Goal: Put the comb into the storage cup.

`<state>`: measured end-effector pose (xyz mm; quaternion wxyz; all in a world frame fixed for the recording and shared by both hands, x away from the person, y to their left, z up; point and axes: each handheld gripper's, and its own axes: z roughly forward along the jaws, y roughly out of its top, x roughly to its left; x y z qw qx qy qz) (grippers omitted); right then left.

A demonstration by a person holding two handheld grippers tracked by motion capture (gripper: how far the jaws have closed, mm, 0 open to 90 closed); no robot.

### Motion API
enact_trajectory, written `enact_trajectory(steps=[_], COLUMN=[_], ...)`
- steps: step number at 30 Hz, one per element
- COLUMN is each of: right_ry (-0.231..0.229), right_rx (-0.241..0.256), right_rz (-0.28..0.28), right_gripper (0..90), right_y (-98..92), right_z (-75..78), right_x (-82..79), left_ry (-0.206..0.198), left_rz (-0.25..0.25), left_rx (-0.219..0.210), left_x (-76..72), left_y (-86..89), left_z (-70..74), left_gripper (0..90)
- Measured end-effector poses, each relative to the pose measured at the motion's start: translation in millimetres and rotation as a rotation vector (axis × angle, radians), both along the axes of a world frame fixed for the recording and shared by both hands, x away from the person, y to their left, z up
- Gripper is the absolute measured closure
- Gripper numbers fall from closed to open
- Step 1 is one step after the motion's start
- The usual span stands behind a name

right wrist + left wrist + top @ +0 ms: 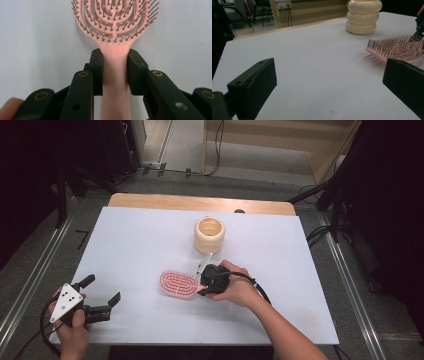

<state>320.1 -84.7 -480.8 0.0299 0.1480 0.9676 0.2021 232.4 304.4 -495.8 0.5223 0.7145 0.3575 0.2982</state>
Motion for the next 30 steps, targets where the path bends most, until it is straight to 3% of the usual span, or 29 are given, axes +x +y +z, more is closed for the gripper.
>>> enact_trajectory(steps=[11, 19, 21, 30], right_ry=[-0.024, -0.037, -0.066, -0.083], right_rx=[0.063, 0.131, 0.154, 0.226], right_rz=[-0.037, -0.061, -0.038, -0.084], right_gripper=[68.2, 68.2, 68.2, 68.2], right_y=[-8.7, -14.3, -15.7, -26.9], right_z=[2.7, 8.9, 10.3, 17.1], right_x=[-4.6, -9.1, -8.6, -14.2], left_ry=[0.000, 0.000, 0.000, 0.000], left_rz=[0.001, 0.002, 0.002, 0.002], left_rx=[0.002, 0.001, 0.001, 0.003], left_x=[0.1, 0.0, 0.0, 0.0], left_y=[0.0, 0.0, 0.0, -0.4], left_z=[0.0, 0.0, -0.1, -0.1], left_gripper=[0.0, 0.0, 0.0, 0.0])
